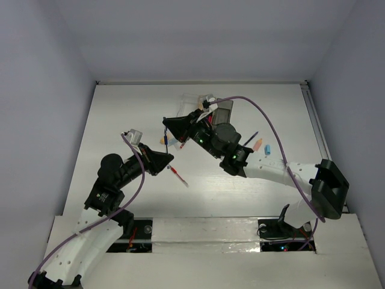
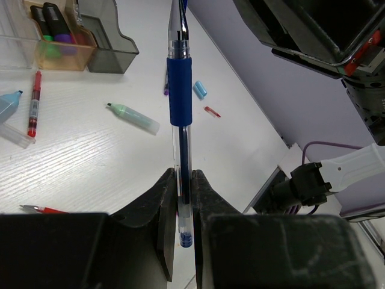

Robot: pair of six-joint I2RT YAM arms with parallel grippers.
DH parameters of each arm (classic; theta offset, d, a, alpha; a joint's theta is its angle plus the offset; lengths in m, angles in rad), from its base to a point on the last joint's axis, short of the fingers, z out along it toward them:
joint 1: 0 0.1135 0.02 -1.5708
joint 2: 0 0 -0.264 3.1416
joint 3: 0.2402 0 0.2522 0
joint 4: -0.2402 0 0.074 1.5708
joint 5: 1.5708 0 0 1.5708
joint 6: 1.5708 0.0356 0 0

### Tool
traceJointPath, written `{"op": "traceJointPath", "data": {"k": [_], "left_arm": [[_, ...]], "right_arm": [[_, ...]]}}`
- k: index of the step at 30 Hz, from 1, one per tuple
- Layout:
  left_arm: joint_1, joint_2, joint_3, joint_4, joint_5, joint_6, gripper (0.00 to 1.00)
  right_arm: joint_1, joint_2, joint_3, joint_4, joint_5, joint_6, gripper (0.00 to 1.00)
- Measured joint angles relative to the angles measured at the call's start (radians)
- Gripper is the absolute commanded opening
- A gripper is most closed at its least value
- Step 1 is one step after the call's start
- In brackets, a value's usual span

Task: Sort the stationery into containers
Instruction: Close the pen cap on the pen.

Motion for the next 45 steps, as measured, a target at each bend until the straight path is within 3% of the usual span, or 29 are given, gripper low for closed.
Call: {"op": "traceJointPath", "data": {"k": [45], "left_arm": [[0.000, -0.010, 0.000, -0.005, -0.014, 0.000, 0.00]], "right_arm": [[0.007, 0.012, 0.000, -0.004, -0.018, 0.012, 0.00]]}}
